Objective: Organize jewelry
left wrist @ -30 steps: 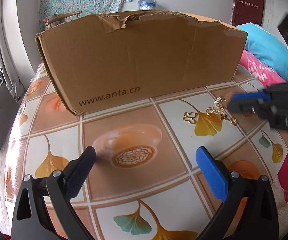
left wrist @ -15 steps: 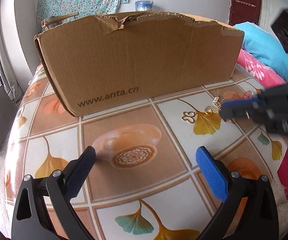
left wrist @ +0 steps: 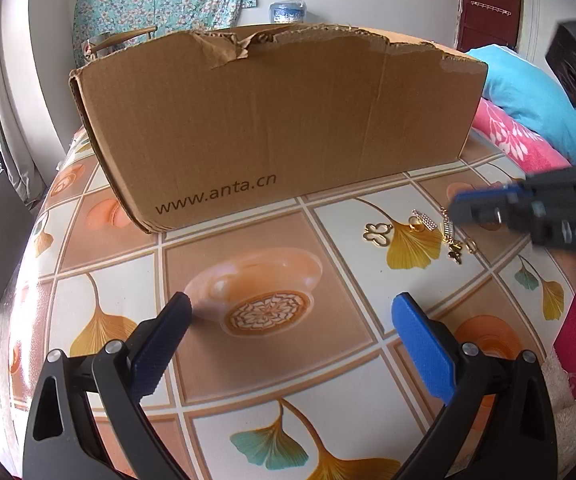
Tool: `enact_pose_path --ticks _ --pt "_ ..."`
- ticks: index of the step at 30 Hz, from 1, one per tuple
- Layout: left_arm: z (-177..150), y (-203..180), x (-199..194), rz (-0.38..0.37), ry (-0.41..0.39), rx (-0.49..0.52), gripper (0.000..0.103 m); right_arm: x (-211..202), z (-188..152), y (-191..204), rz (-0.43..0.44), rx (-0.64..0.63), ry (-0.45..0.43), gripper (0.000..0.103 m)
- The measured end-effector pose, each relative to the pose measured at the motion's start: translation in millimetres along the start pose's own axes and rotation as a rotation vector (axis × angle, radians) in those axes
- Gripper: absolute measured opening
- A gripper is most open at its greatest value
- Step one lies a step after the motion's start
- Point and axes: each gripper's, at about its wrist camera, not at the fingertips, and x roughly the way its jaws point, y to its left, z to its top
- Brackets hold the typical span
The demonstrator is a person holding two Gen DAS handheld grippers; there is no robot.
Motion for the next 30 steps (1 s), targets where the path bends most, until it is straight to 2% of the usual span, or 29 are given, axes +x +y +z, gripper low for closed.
enact_pose_path --ticks 3,8,10,14,15,19,23,25,27,30 --pt "0.6 0.0 0.0 0.001 0.004 -0.001 0.099 14.5 10.6 -5.5 -0.021 0.013 0.02 0.007" --pt "2.0 0.0 0.2 0.001 0.011 -0.003 0.099 1.9 3.4 -8.5 -0.057 0.005 0.015 0.02" --pt "2.5 -0.1 0.2 0.003 0.015 -0.005 0.099 -9.6 -1.2 -11.8 -0.047 0.025 0.005 0.035" --pt "2.8 -0.7 -0.2 0.004 0.015 -0.004 0.099 -19.6 -17.7 -4.4 -0.032 0.01 0.007 0.046" --pt "2.7 -0.5 -0.2 0.004 0.015 -0.005 0.099 -7.8 -24.4 11.0 -0.036 -0.001 0.011 0.05" --pt "2.8 -0.7 -0.3 0.008 0.019 -0.008 0.099 0.6 -42.4 26.3 -0.087 -0.073 0.038 0.06" --pt "3.3 -1.3 -0.2 0.013 0.021 -0.014 0.099 8.4 -45.2 25.6 -0.139 -0.108 0.029 0.072" --pt "3.1 -1.0 -0.1 0.014 0.025 -0.015 0.099 9.7 -45.3 21.9 -0.144 -0.098 0.035 0.085" --pt "3.7 -0.9 0.1 0.015 0.03 -0.016 0.099 11.5 -45.7 17.0 -0.129 -0.076 0.05 0.092" --pt "3.8 -1.8 0.5 0.018 0.034 -0.019 0.099 12.2 -47.8 15.7 -0.134 -0.063 0.043 0.095"
